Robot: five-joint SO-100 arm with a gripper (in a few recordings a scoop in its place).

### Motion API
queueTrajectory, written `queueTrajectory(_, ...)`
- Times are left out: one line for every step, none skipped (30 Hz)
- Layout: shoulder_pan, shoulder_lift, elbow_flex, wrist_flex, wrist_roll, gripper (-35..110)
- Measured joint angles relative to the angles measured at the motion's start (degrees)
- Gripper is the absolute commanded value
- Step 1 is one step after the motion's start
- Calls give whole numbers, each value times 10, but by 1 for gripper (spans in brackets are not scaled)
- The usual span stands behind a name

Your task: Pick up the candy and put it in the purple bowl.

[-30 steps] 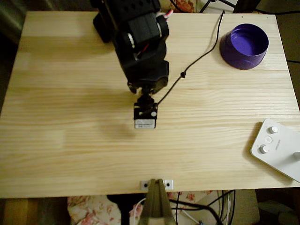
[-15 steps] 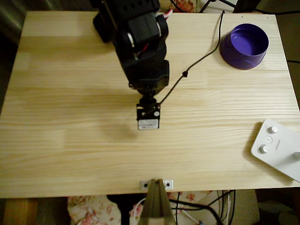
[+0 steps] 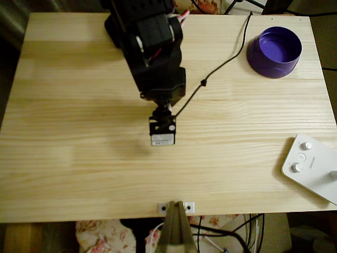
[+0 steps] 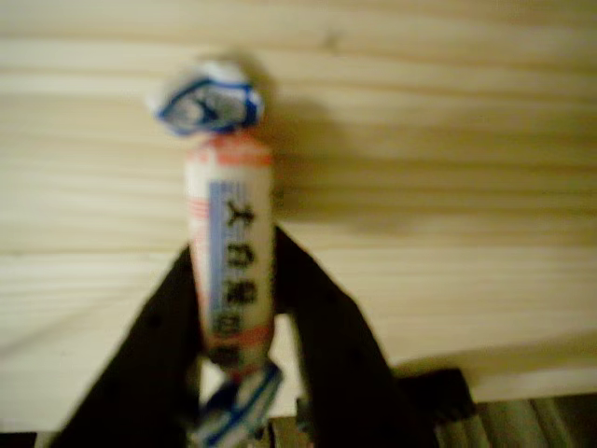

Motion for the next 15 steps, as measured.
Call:
queueTrajectory(3,4,0,11,-2,2)
queueTrajectory(6,6,0,17,-6,2)
queueTrajectory(8,10,0,22,-8,2)
queueTrajectory(9,13,0,27,-9,2)
queueTrajectory(9,15,0,30,-9,2)
queueTrajectory(9,16,0,30,-9,2)
queueTrajectory(9,17,0,32,-9,2)
queueTrajectory(9,18,0,32,-9,2)
queueTrajectory(9,21,0,32,-9,2)
queueTrajectory(9,23,0,32,-9,3)
queueTrajectory(9,27,0,32,-9,3)
queueTrajectory(9,32,0,32,-11,4)
queueTrajectory(9,35,0,32,-17,5)
queueTrajectory(9,36,0,32,-18,7)
queueTrajectory(9,36,0,32,-20,7)
